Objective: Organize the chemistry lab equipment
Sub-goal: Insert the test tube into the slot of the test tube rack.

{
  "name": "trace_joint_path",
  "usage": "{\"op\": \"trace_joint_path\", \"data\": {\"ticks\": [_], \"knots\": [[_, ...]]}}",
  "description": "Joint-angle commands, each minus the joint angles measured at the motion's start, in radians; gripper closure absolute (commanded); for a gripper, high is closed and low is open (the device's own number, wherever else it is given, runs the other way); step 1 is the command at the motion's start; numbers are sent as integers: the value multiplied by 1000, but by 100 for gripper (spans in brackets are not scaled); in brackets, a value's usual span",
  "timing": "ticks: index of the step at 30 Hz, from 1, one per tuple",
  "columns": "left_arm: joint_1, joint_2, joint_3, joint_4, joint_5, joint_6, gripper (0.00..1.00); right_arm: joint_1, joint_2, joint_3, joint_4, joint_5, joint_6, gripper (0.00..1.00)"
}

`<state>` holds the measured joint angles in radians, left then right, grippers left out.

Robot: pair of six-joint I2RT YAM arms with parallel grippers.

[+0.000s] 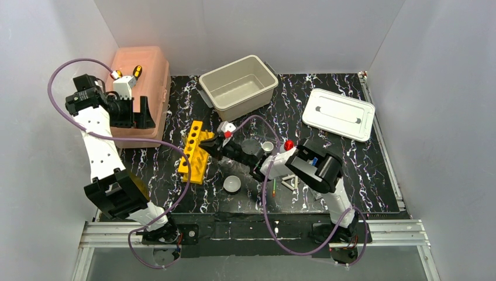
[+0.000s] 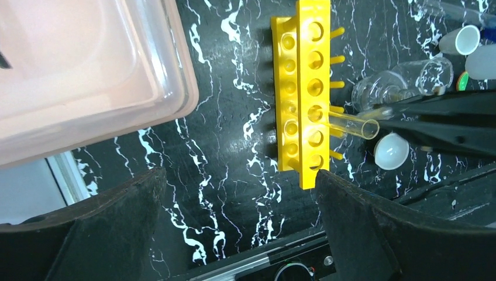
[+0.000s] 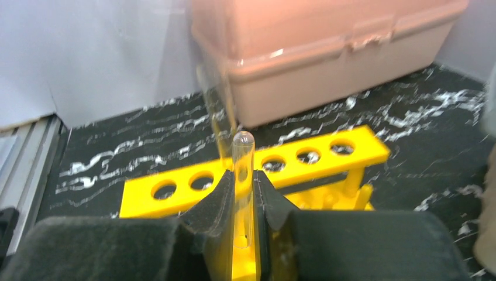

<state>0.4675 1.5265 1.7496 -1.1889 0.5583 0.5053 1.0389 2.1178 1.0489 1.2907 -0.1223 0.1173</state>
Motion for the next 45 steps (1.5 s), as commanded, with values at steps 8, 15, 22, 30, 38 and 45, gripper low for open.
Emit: {"op": "trace_joint_path", "data": {"ticks": [8, 15, 22, 30, 38, 45], "knots": [[0, -35, -147, -21, 47, 42, 1, 16, -11, -54, 190, 1, 238, 99], [1, -32, -118, -32, 60, 45, 1, 14, 24, -66, 211, 23, 267, 99], [0, -31, -135, -76, 96, 85, 1, -34, 83, -65, 244, 49, 314, 99], [-46, -31, -220, -78, 106, 112, 1, -99, 128, -51, 275, 49, 310, 99], [-75, -32, -258, -75, 109, 140, 1, -98, 122, -26, 284, 16, 273, 99], [-85, -47, -287, -78, 105, 178, 1, -82, 119, 29, 316, 3, 244, 99]]}}
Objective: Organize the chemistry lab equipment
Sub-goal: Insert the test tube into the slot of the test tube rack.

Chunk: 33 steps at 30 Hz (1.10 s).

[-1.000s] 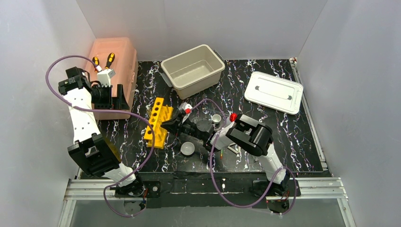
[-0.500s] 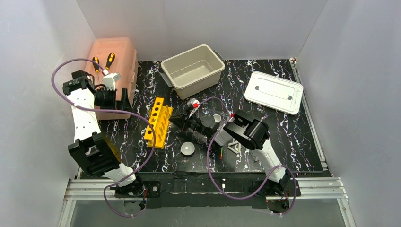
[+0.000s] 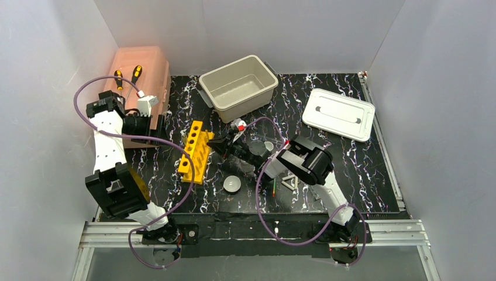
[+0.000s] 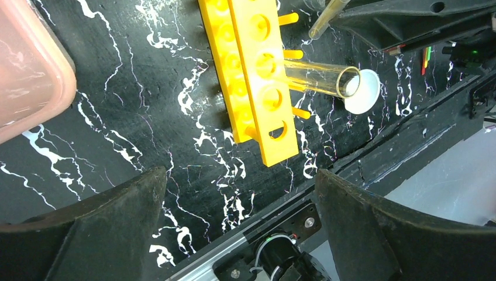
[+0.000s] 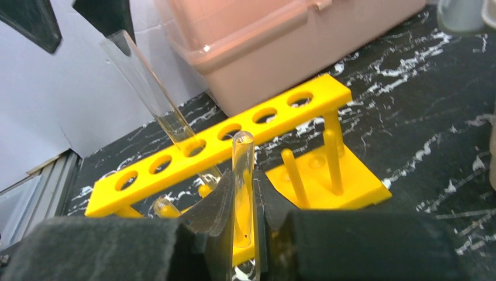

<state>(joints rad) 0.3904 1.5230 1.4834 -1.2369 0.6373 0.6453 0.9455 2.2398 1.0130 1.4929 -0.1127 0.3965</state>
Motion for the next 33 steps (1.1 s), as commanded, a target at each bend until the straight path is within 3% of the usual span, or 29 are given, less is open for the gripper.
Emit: {"op": "trace_joint_path", "data": {"ticks": [1, 19, 33], "knots": [[-8, -42, -21, -30, 23, 39, 1, 14, -3, 79, 112, -6, -50, 99], [-10, -12, 40, -51, 24, 37, 1, 25, 89, 186, 140, 36, -145, 99], [-10, -20, 35, -57, 15, 47, 1, 46, 73, 223, 146, 67, -184, 99]]}}
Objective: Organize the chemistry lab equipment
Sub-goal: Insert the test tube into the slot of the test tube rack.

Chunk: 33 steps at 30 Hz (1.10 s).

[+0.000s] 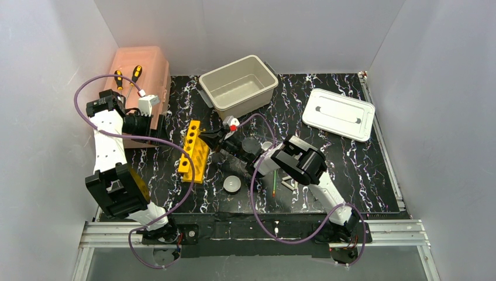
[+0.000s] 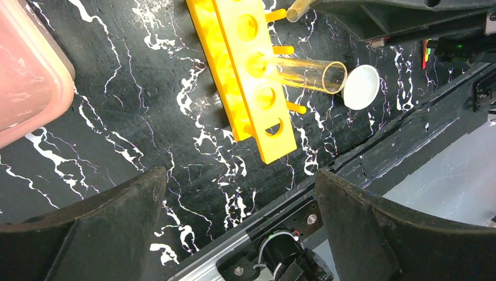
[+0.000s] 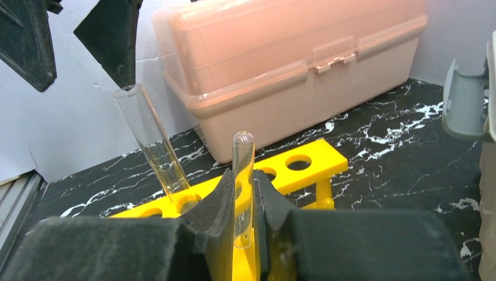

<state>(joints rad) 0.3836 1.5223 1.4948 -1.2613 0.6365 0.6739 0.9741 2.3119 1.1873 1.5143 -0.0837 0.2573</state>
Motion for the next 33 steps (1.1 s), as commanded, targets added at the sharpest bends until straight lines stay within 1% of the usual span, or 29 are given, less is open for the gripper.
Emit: {"op": "trace_joint_path", "data": {"ticks": [1, 11, 33], "knots": [[-2, -20, 22, -32, 16, 19, 1, 21, 3, 50, 121, 45, -52, 99], [-6, -23, -1, -44, 19, 48, 1, 31, 8, 54, 86, 70, -98, 99], [-5, -31, 19, -44, 6, 55, 1, 50, 34, 48, 20, 78, -148, 99]]}}
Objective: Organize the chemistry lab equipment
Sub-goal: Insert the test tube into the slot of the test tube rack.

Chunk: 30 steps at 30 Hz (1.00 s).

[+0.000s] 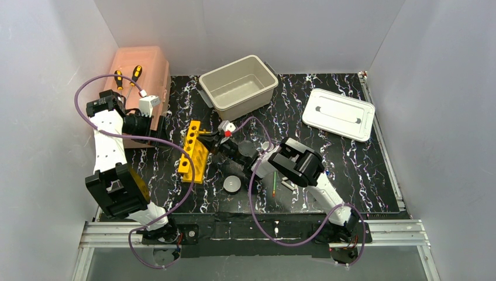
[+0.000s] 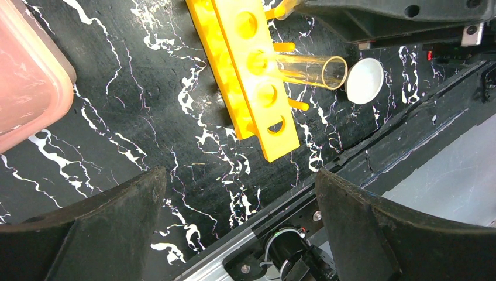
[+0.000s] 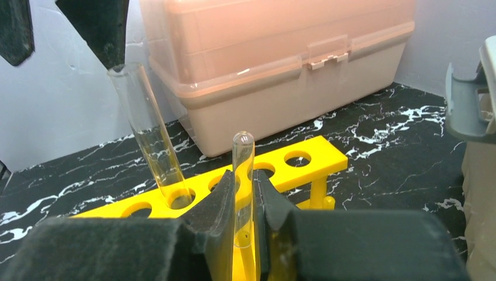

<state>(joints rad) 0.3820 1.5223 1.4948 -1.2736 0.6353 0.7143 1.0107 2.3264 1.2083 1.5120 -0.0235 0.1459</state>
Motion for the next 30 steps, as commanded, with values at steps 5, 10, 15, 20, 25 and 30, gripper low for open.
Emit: {"op": "trace_joint_path", "data": {"ticks": [5, 10, 15, 20, 25, 30], "knots": [[-5, -31, 16, -32, 6, 17, 1, 17, 19, 24, 11, 45, -52, 99], [-4, -33, 14, -32, 4, 20, 1, 24, 16, 14, 8, 51, -57, 99], [-4, -34, 19, -32, 1, 23, 1, 43, -6, -14, 6, 44, -69, 99], [-4, -46, 20, -32, -1, 26, 1, 78, -40, -77, -3, 67, -94, 97], [-4, -59, 6, -32, 6, 29, 1, 105, -64, -118, -9, 95, -104, 86], [-5, -72, 5, -33, 6, 28, 1, 114, -98, -125, -46, 134, -119, 68]]}}
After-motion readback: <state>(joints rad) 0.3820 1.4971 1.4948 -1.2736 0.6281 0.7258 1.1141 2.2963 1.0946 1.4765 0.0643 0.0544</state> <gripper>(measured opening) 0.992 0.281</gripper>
